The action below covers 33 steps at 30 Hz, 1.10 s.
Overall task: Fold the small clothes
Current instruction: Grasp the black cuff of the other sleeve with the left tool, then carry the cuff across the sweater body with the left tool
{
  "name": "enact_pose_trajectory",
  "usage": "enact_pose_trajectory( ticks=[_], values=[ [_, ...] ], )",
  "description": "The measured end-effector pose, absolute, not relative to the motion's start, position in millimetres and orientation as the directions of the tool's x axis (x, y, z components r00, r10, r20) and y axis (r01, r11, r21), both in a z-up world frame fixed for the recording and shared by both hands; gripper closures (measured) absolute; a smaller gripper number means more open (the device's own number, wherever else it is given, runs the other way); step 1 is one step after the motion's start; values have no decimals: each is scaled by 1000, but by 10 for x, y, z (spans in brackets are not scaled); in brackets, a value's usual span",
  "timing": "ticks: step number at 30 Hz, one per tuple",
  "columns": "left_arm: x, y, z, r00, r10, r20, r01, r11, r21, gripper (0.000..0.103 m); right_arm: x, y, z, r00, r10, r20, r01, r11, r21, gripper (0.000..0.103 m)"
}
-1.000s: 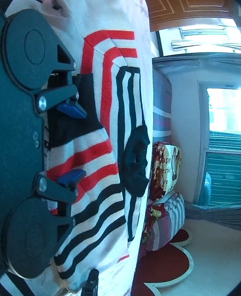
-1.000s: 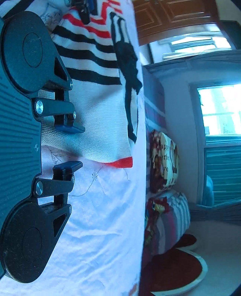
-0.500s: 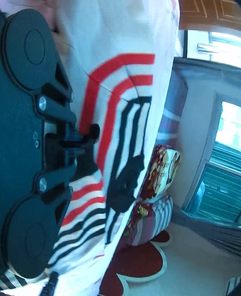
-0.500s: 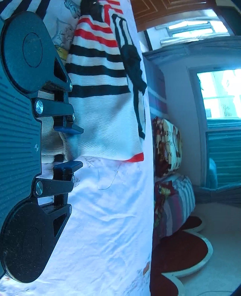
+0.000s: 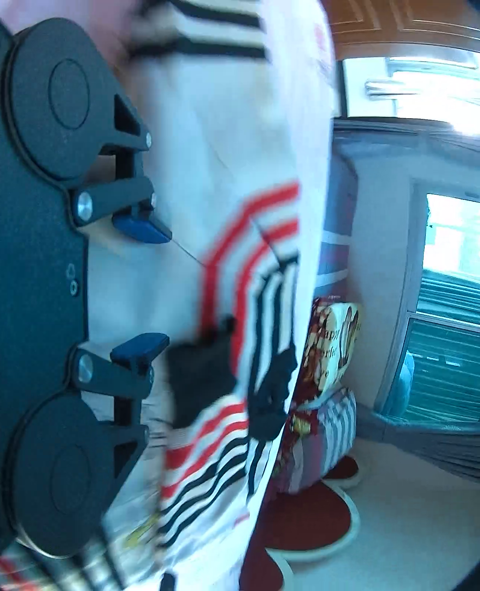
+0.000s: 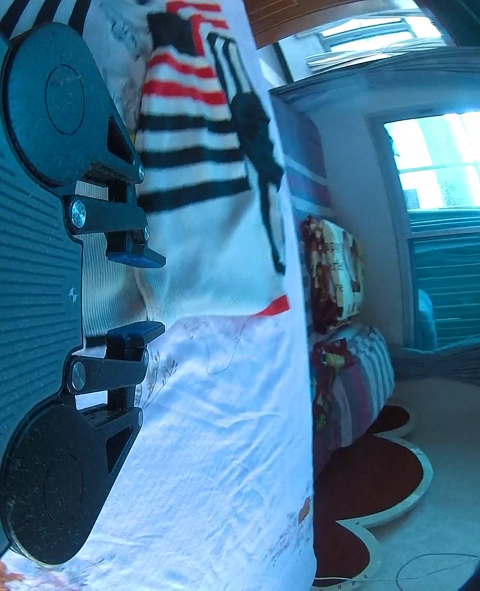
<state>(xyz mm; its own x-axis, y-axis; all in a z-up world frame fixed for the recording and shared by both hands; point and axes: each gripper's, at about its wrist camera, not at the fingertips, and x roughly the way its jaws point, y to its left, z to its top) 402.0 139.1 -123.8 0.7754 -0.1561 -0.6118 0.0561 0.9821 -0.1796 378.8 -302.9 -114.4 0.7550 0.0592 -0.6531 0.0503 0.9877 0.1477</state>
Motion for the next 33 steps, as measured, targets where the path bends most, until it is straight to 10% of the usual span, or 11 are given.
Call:
enact_pose_trajectory(
  ticks=[4, 15, 22, 33],
  values=[
    [3484, 2123, -1223, 787, 36, -615, -127, 986, -104, 46, 3753, -2731, -1010, 769, 102, -631, 20, 983, 183, 71],
    [2950, 4148, -1337, 857, 97, -506, -436, 659, -613, 50, 3998, -1349, -925, 739, 267, -618, -145, 960, 241, 71],
    [3110, 4473, -1539, 868, 106, -484, -463, 522, -716, 92, 4195, -952, -1029, 712, 252, -655, -151, 967, 208, 71],
    [3143, 4220, -1300, 890, 105, -444, -398, 656, -642, 99, 4176, -961, -1203, 689, 221, -690, -120, 974, 193, 71]
  ],
)
